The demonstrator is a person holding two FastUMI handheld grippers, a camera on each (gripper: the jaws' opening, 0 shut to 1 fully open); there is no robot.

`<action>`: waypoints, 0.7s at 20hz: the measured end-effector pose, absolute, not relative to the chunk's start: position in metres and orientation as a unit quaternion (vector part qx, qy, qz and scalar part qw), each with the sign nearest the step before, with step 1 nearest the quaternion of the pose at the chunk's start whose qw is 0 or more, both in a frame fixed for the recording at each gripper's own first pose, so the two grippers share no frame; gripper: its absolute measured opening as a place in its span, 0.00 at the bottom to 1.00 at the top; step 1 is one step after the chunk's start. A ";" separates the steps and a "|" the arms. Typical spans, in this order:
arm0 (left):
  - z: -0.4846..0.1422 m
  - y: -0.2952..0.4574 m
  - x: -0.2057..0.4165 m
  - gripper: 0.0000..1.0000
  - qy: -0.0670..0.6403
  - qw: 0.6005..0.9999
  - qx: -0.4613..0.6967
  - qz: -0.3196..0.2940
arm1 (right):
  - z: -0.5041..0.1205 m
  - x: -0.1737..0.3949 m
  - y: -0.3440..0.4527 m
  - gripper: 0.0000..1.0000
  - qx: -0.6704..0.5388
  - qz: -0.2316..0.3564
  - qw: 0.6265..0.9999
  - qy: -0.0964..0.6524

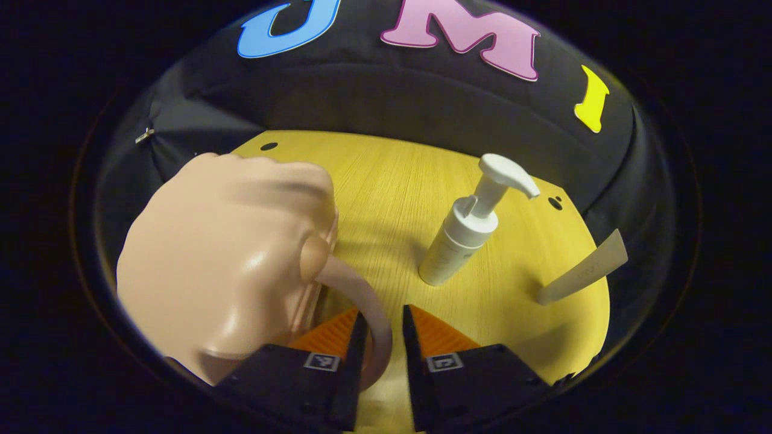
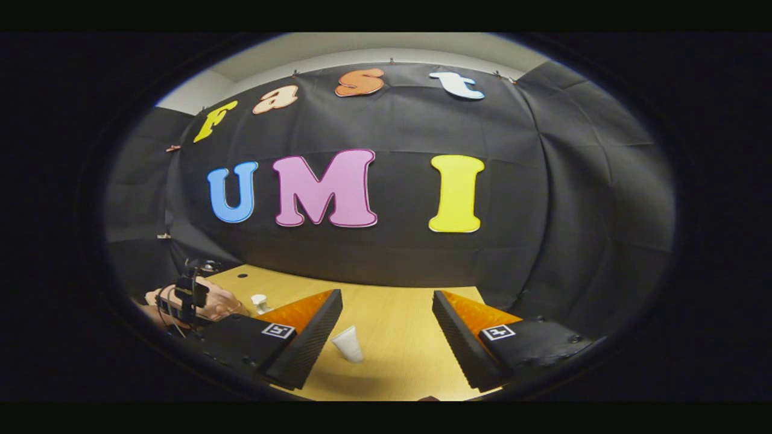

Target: First open the suitcase, pack the skin care products into it, and then close the suitcase.

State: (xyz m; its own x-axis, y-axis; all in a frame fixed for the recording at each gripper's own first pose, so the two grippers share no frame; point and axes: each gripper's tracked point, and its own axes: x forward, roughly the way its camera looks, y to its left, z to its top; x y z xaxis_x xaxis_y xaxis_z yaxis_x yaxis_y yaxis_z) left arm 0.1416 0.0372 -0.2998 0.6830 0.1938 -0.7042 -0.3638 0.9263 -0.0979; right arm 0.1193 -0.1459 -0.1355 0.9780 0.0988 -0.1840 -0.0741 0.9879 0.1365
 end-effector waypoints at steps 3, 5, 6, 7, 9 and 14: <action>-0.291 0.034 0.135 0.18 0.377 0.904 -0.153 0.128 | -0.134 0.112 -0.143 0.95 0.070 0.029 0.992 0.100; -0.279 0.037 0.131 0.11 0.379 0.904 -0.161 0.114 | -0.129 0.108 -0.136 0.96 0.078 0.020 0.992 0.097; -0.269 0.040 0.129 0.10 0.380 0.907 -0.147 0.106 | -0.125 0.106 -0.132 0.95 0.079 0.016 0.992 0.093; -0.256 0.041 0.127 0.10 0.378 0.911 -0.135 0.092 | -0.123 0.105 -0.126 0.96 0.079 0.015 0.993 0.091; -0.223 0.043 0.122 0.10 0.371 0.916 -0.138 0.074 | -0.121 0.103 -0.113 0.96 0.077 0.017 0.993 0.089; -0.137 0.077 0.103 0.10 0.369 0.921 -0.119 0.045 | -0.112 0.105 -0.077 0.96 0.081 0.036 0.993 0.082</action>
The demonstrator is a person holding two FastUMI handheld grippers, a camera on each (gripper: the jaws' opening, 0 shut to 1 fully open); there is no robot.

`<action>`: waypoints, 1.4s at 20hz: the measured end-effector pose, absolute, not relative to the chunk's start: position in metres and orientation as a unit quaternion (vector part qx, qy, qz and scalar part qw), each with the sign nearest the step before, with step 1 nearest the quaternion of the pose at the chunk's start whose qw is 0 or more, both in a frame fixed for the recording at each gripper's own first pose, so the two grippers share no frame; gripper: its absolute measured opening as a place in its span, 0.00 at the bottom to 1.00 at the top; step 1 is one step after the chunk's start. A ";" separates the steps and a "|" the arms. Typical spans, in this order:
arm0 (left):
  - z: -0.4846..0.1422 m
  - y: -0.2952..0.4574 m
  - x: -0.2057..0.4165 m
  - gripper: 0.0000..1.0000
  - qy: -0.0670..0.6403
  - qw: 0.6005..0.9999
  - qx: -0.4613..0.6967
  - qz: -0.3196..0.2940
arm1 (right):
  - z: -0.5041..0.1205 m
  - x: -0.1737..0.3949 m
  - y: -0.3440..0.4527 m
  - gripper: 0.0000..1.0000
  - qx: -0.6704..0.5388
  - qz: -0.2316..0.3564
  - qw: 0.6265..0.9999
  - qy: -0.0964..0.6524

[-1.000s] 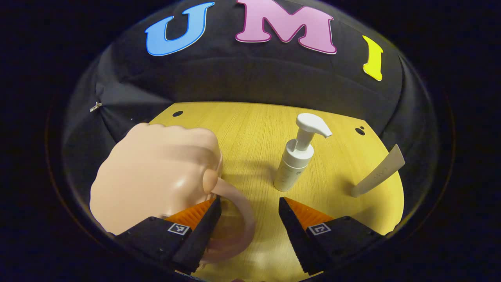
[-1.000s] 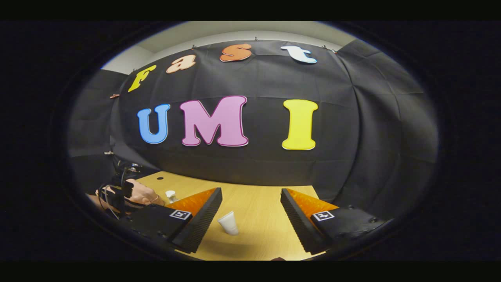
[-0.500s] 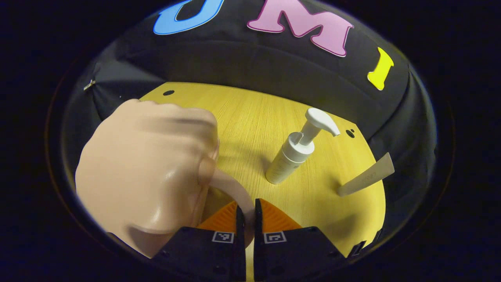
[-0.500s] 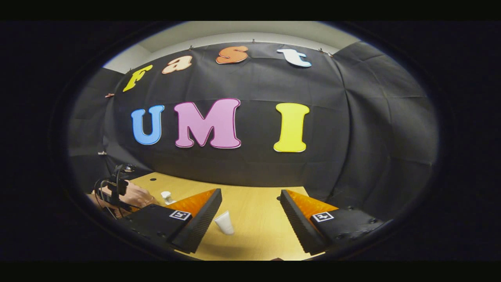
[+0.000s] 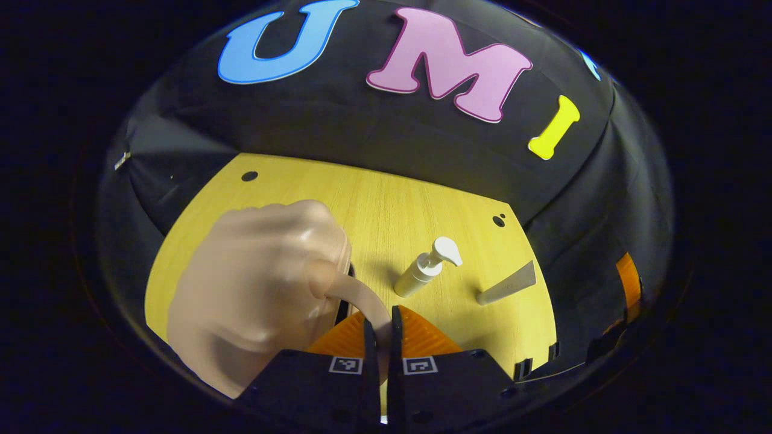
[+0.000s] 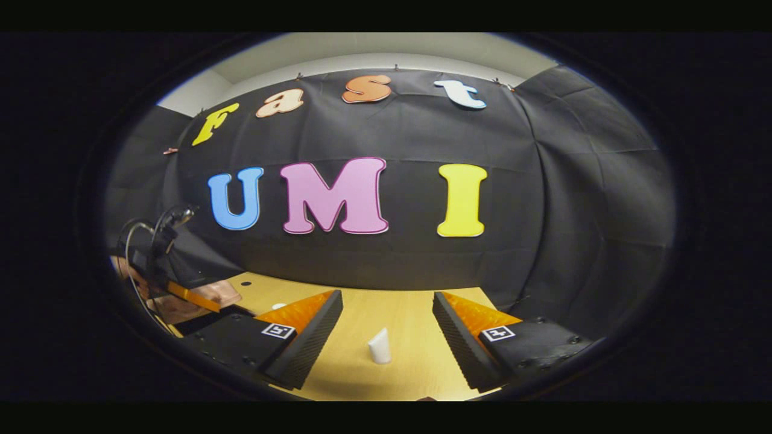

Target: First open the suitcase, pack the skin care products into it, and then close the suitcase.

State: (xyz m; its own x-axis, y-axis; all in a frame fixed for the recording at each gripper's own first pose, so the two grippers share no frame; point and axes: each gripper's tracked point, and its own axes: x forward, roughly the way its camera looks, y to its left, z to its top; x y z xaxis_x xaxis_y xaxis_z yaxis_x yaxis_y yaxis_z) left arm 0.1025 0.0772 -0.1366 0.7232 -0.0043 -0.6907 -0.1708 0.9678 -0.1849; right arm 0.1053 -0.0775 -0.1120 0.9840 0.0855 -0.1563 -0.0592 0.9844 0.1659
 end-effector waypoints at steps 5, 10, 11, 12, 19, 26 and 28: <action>-0.070 0.162 0.080 0.10 0.347 0.932 -0.087 0.065 | -0.095 0.115 -0.047 0.96 0.086 0.052 0.993 0.064; -0.033 0.263 0.072 0.10 0.284 0.943 -0.108 0.132 | -0.079 0.122 -0.022 0.96 0.074 0.067 0.994 0.051; -0.036 0.285 0.070 0.10 0.281 0.942 -0.111 0.148 | -0.077 0.124 -0.018 0.96 0.070 0.069 0.994 0.050; -0.038 0.307 0.069 0.09 0.278 0.940 -0.110 0.163 | -0.074 0.124 -0.017 0.96 0.065 0.070 0.994 0.048; -0.072 0.444 0.061 0.09 0.289 0.925 -0.095 0.228 | -0.060 0.121 -0.010 0.96 0.036 0.048 0.997 0.048; -0.176 0.558 0.057 0.10 0.329 0.901 -0.140 0.248 | -0.055 0.109 0.009 0.96 0.024 -0.007 0.997 0.067; -0.216 0.581 0.045 0.10 0.355 0.885 -0.157 0.256 | -0.056 0.108 0.020 0.96 0.006 -0.012 0.997 0.075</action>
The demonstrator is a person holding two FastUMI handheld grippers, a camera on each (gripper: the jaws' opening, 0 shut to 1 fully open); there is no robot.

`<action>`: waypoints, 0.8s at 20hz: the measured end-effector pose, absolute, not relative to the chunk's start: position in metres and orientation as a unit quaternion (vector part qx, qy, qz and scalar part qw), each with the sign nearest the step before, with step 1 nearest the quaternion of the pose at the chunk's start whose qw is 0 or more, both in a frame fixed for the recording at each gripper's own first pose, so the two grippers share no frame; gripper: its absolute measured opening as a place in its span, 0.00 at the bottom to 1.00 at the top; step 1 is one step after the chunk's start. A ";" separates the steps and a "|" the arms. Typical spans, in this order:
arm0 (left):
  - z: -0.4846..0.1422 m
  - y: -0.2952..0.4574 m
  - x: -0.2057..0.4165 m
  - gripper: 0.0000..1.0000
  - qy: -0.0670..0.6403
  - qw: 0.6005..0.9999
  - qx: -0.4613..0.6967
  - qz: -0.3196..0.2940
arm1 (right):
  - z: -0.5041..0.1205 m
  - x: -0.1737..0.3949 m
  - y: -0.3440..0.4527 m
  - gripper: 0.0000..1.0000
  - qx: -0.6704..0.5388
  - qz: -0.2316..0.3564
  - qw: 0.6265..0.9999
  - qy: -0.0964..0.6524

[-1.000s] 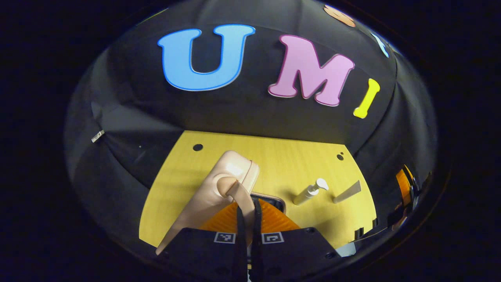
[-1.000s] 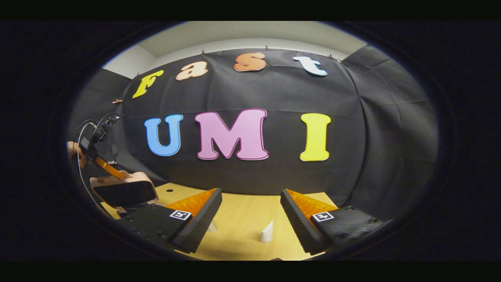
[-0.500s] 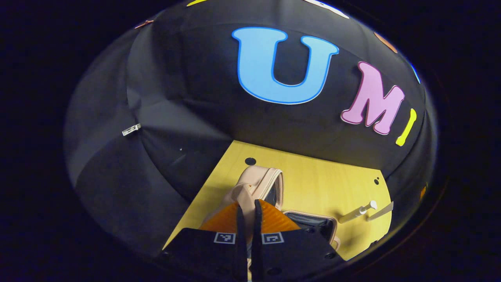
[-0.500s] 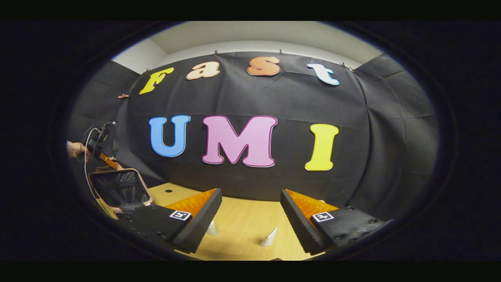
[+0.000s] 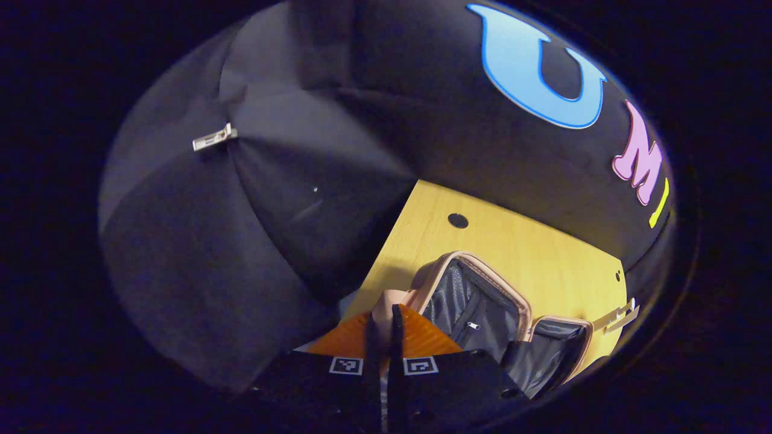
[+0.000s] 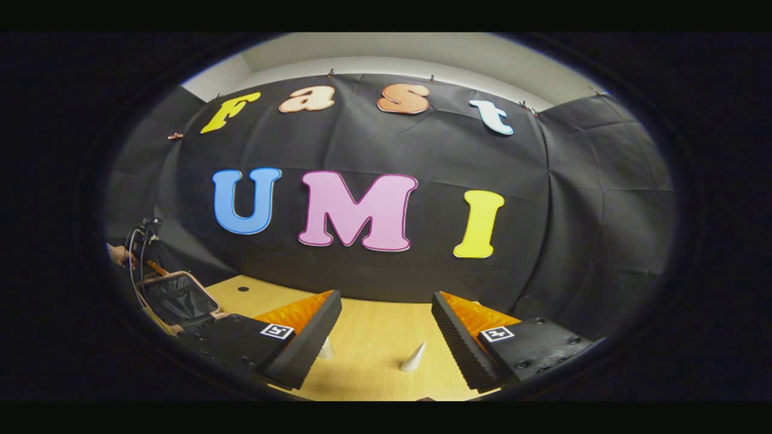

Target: First open the suitcase, pack the skin care products into it, and then close the suitcase.

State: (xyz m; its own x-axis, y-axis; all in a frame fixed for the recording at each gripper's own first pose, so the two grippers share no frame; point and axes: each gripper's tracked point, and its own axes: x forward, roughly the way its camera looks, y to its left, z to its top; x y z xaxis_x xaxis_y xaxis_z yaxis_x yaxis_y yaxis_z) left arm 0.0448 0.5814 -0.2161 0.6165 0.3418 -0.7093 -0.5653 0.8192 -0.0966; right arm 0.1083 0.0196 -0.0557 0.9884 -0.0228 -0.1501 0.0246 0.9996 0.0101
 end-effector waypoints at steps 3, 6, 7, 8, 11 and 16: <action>-0.260 0.606 0.035 0.10 0.379 0.879 -0.132 0.257 | -0.064 0.109 0.029 0.96 -0.013 -0.019 0.995 0.094; -0.266 0.620 0.034 0.21 0.352 0.891 -0.110 0.263 | -0.076 0.115 0.041 0.96 0.002 -0.030 0.994 0.110; -0.263 0.616 0.040 0.21 0.332 0.901 -0.121 0.253 | -0.081 0.117 0.044 0.96 0.008 -0.031 0.993 0.117; -0.257 0.611 0.046 0.36 0.315 0.908 -0.127 0.244 | -0.086 0.119 0.048 0.96 0.012 -0.031 0.992 0.121; -0.228 0.590 0.045 0.83 0.285 0.926 -0.097 0.228 | -0.100 0.124 0.053 0.96 0.010 -0.033 0.991 0.131; -0.159 0.427 0.064 0.95 0.220 0.972 -0.041 0.067 | -0.130 0.118 0.038 0.96 0.002 -0.057 0.987 0.149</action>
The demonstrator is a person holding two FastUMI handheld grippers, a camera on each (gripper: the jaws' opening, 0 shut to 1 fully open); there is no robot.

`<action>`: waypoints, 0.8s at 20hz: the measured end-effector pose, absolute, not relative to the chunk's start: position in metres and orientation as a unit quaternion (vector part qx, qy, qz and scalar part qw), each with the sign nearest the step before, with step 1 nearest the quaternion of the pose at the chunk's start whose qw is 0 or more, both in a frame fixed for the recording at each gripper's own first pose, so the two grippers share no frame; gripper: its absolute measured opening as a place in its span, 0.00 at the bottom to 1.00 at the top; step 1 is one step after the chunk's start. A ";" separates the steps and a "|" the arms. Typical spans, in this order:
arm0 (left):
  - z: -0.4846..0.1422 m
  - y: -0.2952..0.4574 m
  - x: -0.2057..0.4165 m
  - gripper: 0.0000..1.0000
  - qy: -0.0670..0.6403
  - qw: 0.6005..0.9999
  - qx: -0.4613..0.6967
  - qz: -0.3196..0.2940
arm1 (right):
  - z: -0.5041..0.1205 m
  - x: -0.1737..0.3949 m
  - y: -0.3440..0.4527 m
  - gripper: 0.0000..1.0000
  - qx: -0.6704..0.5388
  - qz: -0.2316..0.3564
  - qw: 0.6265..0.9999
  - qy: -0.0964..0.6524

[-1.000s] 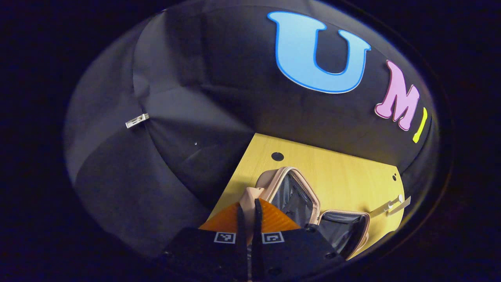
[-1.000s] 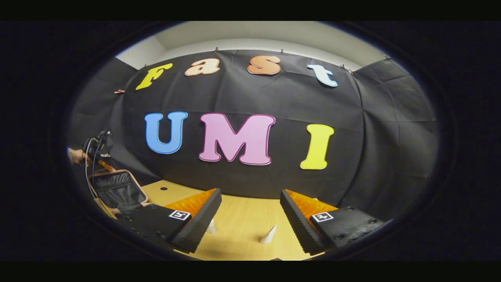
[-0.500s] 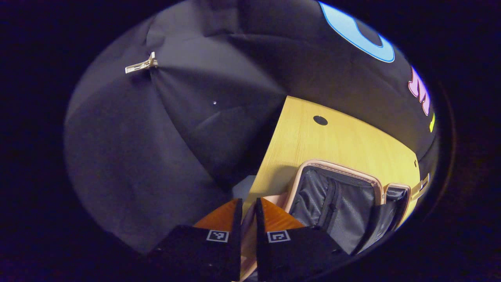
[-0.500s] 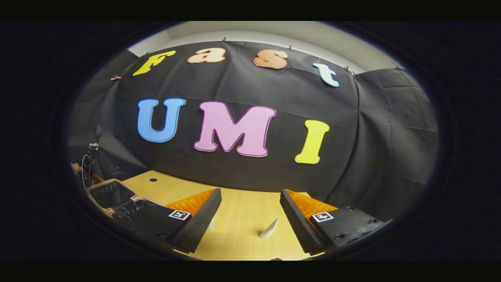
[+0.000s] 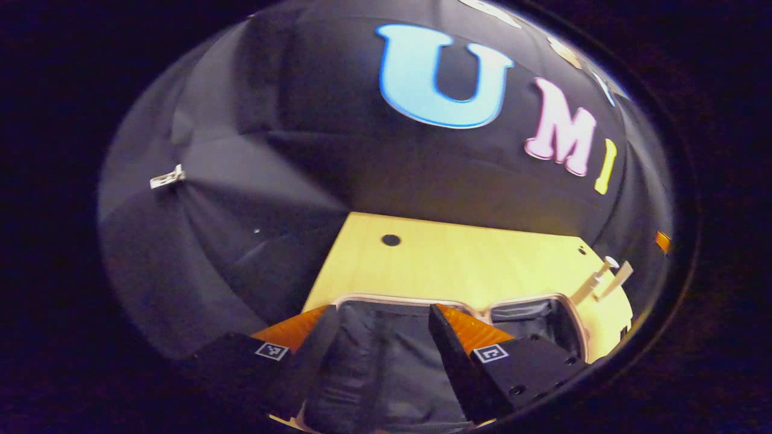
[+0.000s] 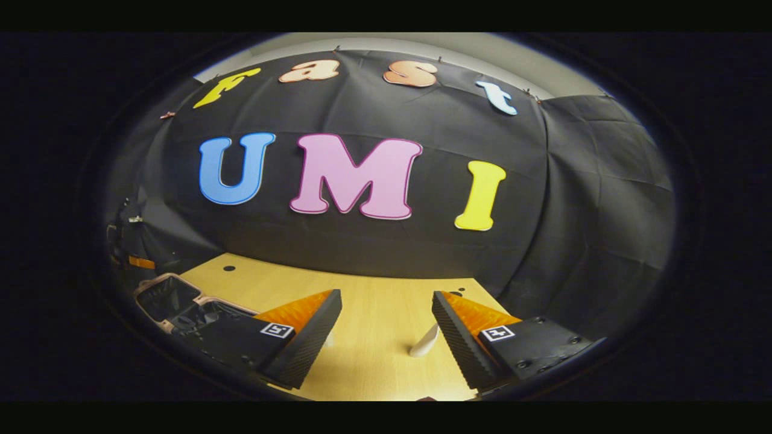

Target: First open the suitcase, pack the skin care products into it, and then close the suitcase.

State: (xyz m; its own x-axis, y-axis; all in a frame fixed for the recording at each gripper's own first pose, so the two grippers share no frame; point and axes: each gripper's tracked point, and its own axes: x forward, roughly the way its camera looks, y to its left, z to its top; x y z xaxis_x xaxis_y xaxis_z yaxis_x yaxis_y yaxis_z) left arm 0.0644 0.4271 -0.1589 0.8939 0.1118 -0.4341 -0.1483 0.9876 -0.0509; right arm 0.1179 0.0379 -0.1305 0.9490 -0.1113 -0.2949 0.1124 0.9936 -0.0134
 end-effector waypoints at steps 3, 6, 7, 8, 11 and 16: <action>-0.136 0.308 0.088 0.97 0.193 0.981 -0.003 -0.010 | -0.149 0.112 0.026 0.96 -0.012 -0.062 0.985 0.159; -0.129 0.202 0.105 0.96 0.190 0.980 -0.016 -0.059 | -0.161 0.107 0.006 0.96 -0.020 -0.065 0.985 0.161; -0.135 0.170 0.107 0.95 0.198 0.977 -0.027 -0.069 | -0.166 0.106 0.000 0.96 -0.018 -0.067 0.984 0.164; -0.140 0.144 0.113 0.95 0.209 0.974 -0.035 -0.079 | -0.171 0.106 -0.007 0.96 -0.011 -0.070 0.983 0.167; -0.153 0.089 0.126 0.95 0.220 0.970 -0.023 -0.102 | -0.186 0.111 -0.016 0.96 0.006 -0.064 0.983 0.174; -0.190 0.053 0.156 0.97 0.257 0.962 0.007 -0.088 | -0.229 0.119 -0.031 0.96 0.029 -0.049 0.977 0.205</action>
State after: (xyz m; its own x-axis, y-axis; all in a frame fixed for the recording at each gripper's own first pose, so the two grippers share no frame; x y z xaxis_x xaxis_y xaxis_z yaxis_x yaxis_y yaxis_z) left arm 0.1559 0.0526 -0.1897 0.8525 -0.1649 -0.4961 0.1721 0.9846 -0.0315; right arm 0.1188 -0.0314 -0.2289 0.9112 -0.0849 -0.4031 0.1085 0.9934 0.0360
